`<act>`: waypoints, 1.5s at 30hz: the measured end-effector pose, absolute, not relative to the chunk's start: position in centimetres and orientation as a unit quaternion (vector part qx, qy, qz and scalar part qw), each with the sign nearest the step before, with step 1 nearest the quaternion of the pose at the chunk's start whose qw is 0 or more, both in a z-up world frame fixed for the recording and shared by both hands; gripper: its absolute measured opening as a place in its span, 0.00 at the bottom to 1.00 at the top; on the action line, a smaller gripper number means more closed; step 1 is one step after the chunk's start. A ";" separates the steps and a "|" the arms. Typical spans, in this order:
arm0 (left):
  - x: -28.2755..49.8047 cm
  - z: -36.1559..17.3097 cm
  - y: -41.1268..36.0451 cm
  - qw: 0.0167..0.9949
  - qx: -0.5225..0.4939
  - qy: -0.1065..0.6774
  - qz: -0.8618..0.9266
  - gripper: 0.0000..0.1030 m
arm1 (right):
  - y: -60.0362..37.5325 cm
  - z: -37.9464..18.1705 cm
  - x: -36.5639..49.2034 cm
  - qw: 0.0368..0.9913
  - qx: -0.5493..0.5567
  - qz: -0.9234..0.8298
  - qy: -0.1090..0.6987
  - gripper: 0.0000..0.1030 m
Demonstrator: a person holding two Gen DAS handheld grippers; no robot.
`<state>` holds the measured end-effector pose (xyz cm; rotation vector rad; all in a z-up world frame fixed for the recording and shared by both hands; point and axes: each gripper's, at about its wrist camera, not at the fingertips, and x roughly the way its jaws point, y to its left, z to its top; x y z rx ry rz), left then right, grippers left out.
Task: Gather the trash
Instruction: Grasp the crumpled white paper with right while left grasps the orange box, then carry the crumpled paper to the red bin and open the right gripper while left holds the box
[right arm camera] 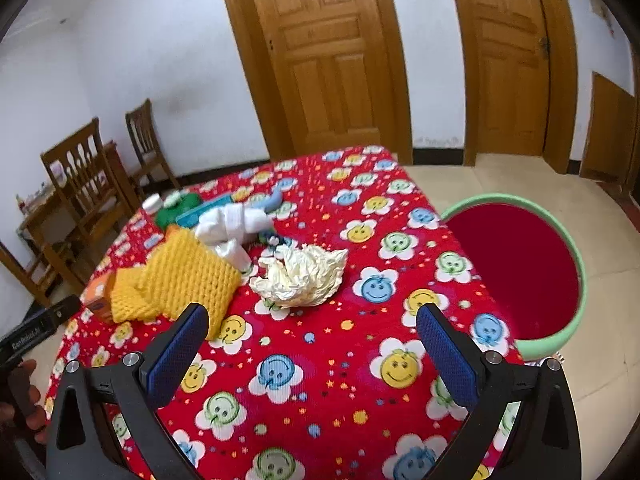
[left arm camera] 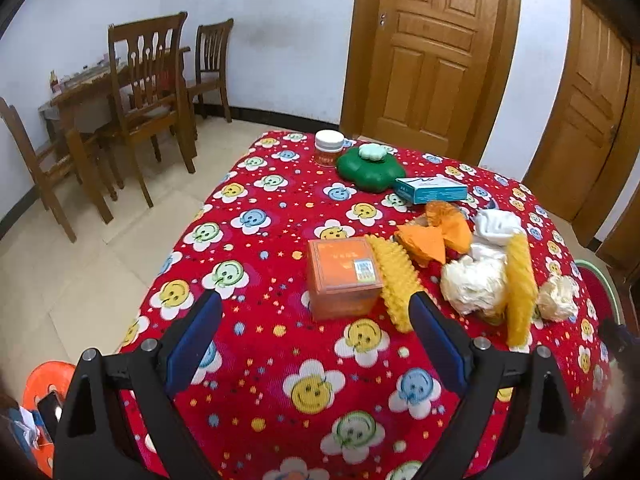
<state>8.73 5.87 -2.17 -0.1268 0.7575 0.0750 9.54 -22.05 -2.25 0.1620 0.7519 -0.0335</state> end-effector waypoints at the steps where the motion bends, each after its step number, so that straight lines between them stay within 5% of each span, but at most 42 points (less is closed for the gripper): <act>1: 9.2 -2.4 5.9 0.926 -0.064 0.372 0.034 0.91 | -21.9 -2.4 9.9 0.925 0.076 -0.017 0.372 1.00; 8: 12.1 -4.0 6.3 0.917 -0.089 0.389 -0.002 0.79 | -21.4 -4.4 13.4 0.907 0.081 -0.020 0.412 1.00; 15: 13.4 -5.1 7.0 0.911 -0.119 0.389 -0.062 0.51 | -20.9 -5.4 14.9 0.903 0.075 -0.041 0.422 1.00; 18: 13.4 -5.0 7.3 0.910 -0.128 0.386 -0.075 0.51 | -20.9 -5.7 15.3 0.901 0.079 -0.049 0.424 0.86; 22: 13.3 -5.0 7.2 0.909 -0.132 0.385 -0.091 0.51 | -21.0 -5.9 15.6 0.898 0.087 -0.052 0.427 0.48; 26: 12.7 -4.5 7.1 0.912 -0.133 0.376 -0.092 0.51 | -21.2 -5.5 15.1 0.900 0.102 -0.040 0.421 0.28; 45: 8.4 2.2 3.9 0.931 -0.113 0.328 -0.109 0.51 | -24.8 -0.3 10.3 0.926 0.136 -0.020 0.353 0.19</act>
